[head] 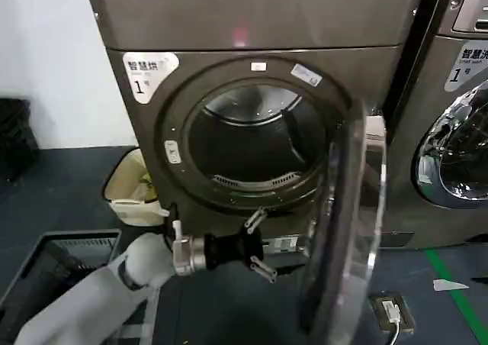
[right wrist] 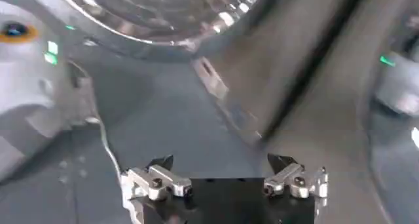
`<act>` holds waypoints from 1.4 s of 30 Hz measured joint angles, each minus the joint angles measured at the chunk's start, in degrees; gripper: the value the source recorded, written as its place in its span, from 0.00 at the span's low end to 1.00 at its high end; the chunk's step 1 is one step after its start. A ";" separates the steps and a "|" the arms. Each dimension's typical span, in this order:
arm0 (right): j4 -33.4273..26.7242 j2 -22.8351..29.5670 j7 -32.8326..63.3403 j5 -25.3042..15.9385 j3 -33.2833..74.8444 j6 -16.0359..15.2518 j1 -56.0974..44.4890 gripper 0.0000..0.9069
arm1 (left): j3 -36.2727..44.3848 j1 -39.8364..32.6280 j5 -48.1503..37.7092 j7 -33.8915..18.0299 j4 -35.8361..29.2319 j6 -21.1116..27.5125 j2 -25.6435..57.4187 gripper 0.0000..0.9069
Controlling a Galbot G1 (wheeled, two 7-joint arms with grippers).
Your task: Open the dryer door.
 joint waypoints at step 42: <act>-26.05 11.38 33.56 0.13 48.22 14.63 -23.25 1.00 | 12.88 -11.65 2.66 -2.20 12.76 -0.61 -20.50 1.00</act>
